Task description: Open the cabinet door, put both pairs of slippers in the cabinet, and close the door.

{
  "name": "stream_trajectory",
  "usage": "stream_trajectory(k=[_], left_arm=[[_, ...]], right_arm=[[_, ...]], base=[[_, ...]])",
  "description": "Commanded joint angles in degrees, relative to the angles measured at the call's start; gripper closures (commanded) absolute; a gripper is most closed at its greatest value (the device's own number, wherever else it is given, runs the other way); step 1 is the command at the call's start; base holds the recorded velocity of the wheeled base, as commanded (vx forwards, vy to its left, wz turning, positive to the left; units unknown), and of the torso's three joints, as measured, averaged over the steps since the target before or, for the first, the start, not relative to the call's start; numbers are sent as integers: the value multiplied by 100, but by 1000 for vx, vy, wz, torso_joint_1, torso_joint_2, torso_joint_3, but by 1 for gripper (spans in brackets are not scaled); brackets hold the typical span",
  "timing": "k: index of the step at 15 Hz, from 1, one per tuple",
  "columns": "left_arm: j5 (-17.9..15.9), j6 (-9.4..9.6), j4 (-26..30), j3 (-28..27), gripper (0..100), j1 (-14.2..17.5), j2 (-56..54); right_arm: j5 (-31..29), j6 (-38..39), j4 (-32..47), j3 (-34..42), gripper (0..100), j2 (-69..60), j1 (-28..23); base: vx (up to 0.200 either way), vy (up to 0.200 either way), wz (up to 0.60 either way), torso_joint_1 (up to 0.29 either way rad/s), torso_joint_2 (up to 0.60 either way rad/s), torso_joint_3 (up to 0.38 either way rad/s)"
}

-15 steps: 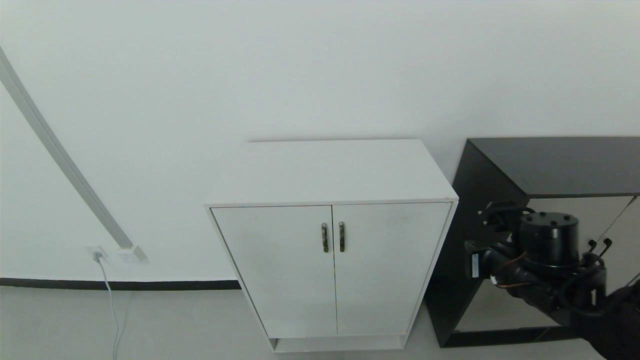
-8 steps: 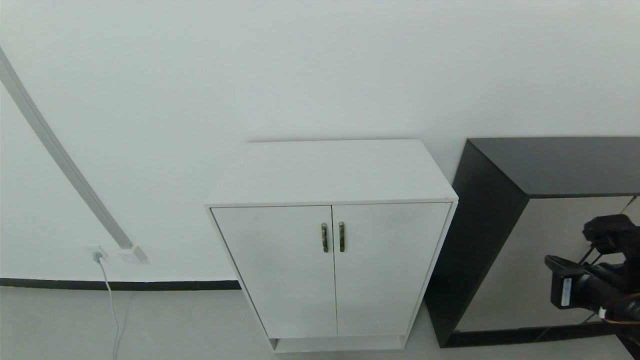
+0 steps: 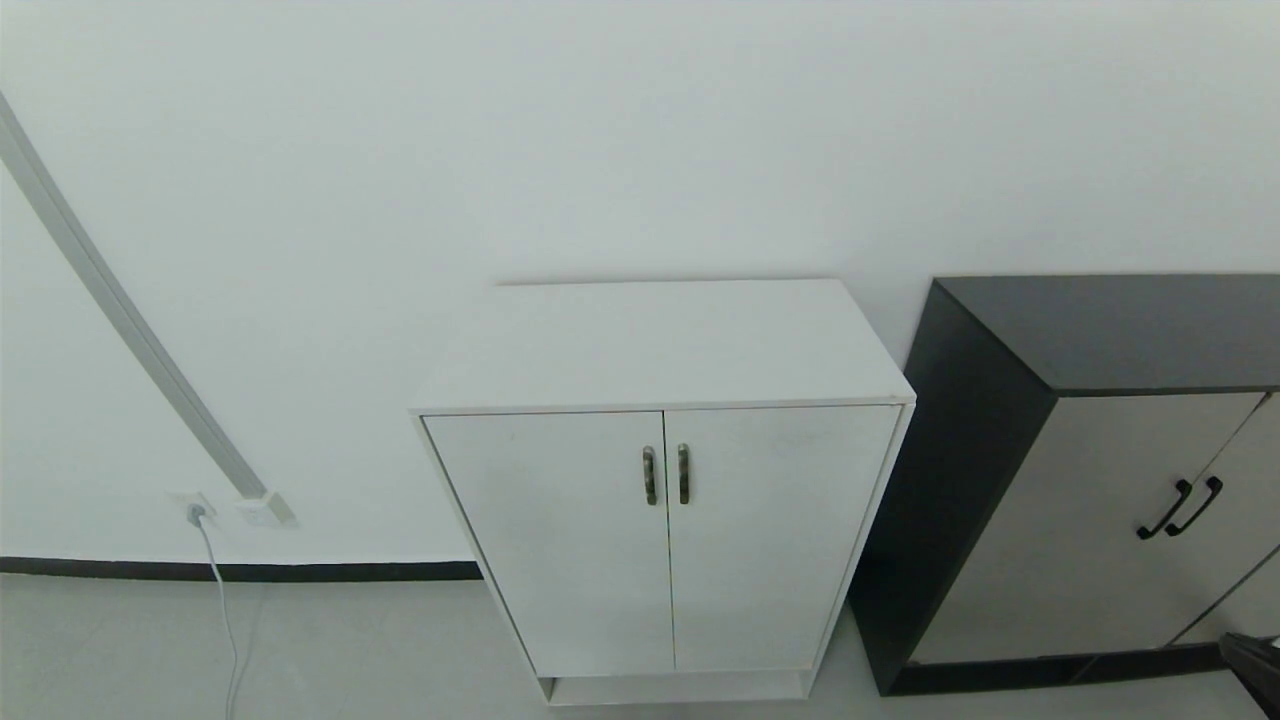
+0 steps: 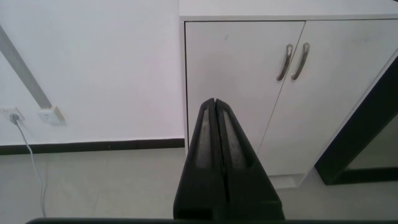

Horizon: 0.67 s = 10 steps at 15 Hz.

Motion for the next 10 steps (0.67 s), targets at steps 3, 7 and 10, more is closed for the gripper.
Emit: stream_trajectory(k=[3, 7, 10], left_arm=[[1, -3, 0, 1, 100, 4, 7], [-8, -3, 0, 1, 100, 4, 7], [-8, -3, 0, 1, 100, 4, 7]], right_arm=[[227, 8, 1407, -76, 100, -1801, 4], [561, 34, 1768, 610, 100, -2416, 4], [614, 60, 1768, 680, 100, -2486, 39]], base=[[0, 0, 0, 0, 0, 0], [0, 0, 0, 0, 0, 0], [0, 0, 0, 0, 0, 0]])
